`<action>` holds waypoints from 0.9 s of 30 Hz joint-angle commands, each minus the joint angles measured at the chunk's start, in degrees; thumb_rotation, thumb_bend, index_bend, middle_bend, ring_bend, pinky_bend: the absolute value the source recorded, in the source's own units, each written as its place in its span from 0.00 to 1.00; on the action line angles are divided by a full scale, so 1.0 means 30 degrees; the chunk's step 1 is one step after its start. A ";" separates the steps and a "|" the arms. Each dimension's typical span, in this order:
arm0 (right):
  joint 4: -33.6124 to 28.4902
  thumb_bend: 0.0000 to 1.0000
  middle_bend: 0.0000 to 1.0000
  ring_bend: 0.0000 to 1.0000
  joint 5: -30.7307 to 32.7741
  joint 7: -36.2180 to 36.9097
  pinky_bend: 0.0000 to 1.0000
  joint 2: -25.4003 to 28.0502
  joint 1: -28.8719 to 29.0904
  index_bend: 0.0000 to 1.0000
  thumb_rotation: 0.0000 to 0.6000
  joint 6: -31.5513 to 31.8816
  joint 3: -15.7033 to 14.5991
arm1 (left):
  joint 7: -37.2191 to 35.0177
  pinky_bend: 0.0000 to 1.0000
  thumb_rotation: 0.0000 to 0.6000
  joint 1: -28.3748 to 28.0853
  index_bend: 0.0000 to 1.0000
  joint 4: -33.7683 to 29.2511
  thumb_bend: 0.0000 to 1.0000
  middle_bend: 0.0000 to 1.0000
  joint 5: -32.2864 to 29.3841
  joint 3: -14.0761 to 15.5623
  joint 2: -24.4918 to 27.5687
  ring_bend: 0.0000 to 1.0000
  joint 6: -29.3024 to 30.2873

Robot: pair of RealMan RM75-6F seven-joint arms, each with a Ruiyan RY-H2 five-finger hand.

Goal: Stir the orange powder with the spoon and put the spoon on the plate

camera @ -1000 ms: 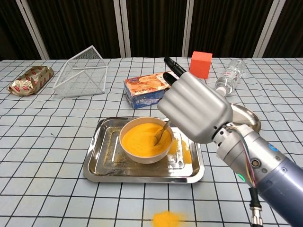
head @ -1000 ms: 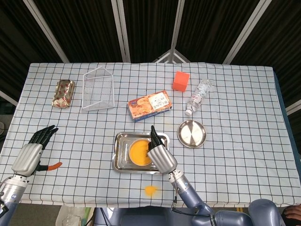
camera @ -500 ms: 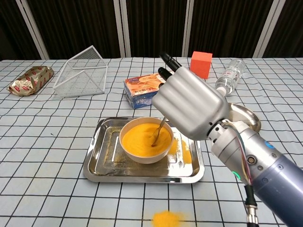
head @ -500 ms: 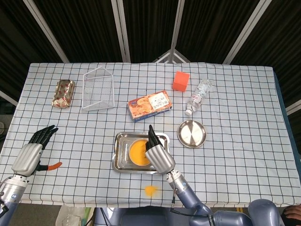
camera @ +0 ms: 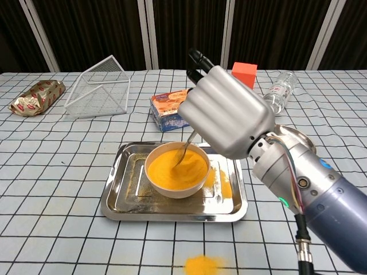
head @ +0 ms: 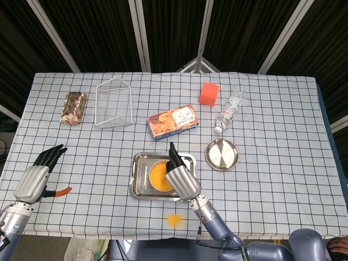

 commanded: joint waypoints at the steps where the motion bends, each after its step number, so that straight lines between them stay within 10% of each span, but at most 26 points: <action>1: 0.0072 0.85 0.49 0.21 -0.0094 -0.0028 0.06 -0.0024 0.0031 0.92 1.00 -0.0040 -0.0031 | 0.0011 0.02 1.00 0.0003 0.00 -0.0009 0.00 0.00 -0.0017 -0.0008 -0.0001 0.00 0.0007; 27: 0.2174 0.85 0.49 0.21 -0.0751 0.0758 0.08 -0.0746 0.0097 0.92 1.00 -0.0427 -0.0578 | 0.0054 0.02 1.00 -0.0030 0.00 -0.0046 0.00 0.00 -0.0158 -0.0007 0.0035 0.00 -0.0145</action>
